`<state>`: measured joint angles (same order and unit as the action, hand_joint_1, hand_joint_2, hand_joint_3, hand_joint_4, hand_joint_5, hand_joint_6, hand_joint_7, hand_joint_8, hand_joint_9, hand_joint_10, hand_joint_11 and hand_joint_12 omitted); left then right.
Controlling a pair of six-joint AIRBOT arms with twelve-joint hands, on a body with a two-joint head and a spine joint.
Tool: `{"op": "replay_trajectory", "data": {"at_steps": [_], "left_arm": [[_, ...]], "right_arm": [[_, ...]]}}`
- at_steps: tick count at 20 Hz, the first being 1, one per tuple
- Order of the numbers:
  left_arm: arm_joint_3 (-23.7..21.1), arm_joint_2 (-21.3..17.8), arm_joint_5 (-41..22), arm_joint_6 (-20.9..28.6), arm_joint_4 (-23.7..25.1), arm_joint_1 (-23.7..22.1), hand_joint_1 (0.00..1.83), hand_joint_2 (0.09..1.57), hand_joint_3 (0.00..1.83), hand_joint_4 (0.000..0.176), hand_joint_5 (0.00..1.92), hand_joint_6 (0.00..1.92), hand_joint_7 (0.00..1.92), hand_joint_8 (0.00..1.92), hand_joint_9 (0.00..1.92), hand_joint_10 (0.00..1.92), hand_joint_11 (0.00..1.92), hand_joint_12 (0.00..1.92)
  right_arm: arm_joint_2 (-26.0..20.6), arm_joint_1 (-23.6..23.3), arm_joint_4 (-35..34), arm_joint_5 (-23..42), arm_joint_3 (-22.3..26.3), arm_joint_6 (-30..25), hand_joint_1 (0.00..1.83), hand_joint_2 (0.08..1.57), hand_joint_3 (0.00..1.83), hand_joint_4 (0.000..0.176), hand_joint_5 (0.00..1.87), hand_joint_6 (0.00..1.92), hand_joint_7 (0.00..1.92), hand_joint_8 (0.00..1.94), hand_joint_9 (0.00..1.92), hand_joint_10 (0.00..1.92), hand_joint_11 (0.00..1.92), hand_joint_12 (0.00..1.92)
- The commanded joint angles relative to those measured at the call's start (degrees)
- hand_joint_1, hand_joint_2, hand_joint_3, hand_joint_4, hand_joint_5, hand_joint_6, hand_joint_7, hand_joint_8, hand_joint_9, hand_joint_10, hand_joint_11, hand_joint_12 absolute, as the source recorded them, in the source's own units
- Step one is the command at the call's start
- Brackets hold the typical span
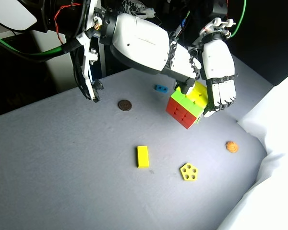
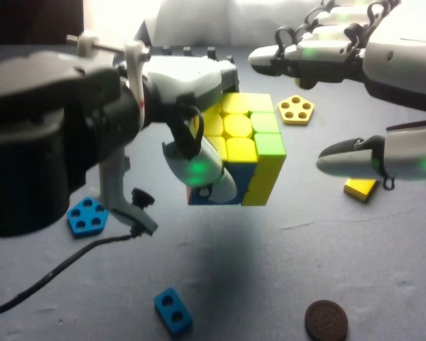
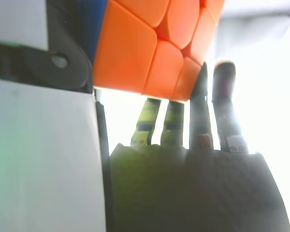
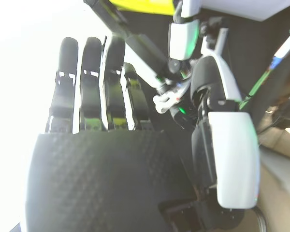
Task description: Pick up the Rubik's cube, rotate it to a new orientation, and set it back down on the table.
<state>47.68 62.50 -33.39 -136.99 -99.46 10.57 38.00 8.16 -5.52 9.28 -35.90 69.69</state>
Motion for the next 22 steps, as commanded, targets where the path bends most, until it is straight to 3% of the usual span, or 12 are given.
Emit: {"op": "replay_trajectory", "data": {"at_steps": [1,3,8,11,14,19,22], "left_arm": [[-0.4,-0.6,1.0,2.6,5.7,-0.1,1.14,1.0,0.0,0.0,0.16,1.64,0.04,1.87,0.03,1.92,0.0,1.92],[-0.4,-0.7,1.1,5.9,8.7,1.8,1.17,1.02,0.01,0.0,0.14,1.66,0.05,1.84,0.04,1.92,0.0,1.92],[-0.3,-0.7,1.1,11.7,14.4,5.1,1.18,0.98,0.0,0.0,0.19,1.6,0.1,1.83,0.08,1.91,0.0,1.92],[-0.1,-0.4,1.1,15.3,18.4,7.0,1.18,1.03,0.01,0.0,0.11,1.66,0.06,1.83,0.05,1.89,0.0,1.92],[0.1,-0.3,1.1,16.7,20.2,8.3,1.14,1.0,0.0,0.0,0.14,1.67,0.08,1.83,0.05,1.9,0.0,1.92],[0.5,-0.1,1.0,18.7,22.7,10.2,1.19,1.05,0.01,0.0,0.13,1.67,0.05,1.83,0.03,1.9,0.0,1.92],[0.6,-0.2,1.0,19.9,24.6,11.4,1.15,0.99,0.0,0.0,0.14,1.64,0.06,1.83,0.05,1.91,0.0,1.92]], "right_arm": [[-0.2,-0.4,0.0,8.5,-0.3,1.4,0.53,1.19,0.0,0.0,0.15,0.01,0.23,0.99,0.12,1.11,0.0,1.28],[0.1,0.0,0.0,9.6,-0.8,4.9,0.5,1.2,0.0,0.0,0.14,0.0,0.24,0.97,0.12,1.1,0.0,1.25],[0.1,0.0,-0.1,9.5,-0.8,5.5,0.49,1.21,0.0,0.0,0.13,0.0,0.24,0.94,0.1,1.1,0.0,1.2],[0.1,0.0,-0.9,9.4,-0.7,6.3,0.49,1.2,0.0,0.0,0.12,0.0,0.25,0.91,0.09,1.1,0.0,1.21],[0.1,-0.2,-7.1,9.2,0.2,10.3,0.48,1.21,0.0,0.0,0.12,0.0,0.28,0.91,0.12,1.07,0.0,1.21],[0.1,-0.2,-7.4,9.4,0.2,10.9,0.49,1.2,0.0,0.0,0.14,0.01,0.32,0.83,0.13,1.07,0.0,1.26],[0.1,-0.2,-7.4,9.4,0.2,10.9,0.51,1.2,0.0,0.0,0.14,0.0,0.35,0.79,0.13,1.06,0.0,1.21]]}}
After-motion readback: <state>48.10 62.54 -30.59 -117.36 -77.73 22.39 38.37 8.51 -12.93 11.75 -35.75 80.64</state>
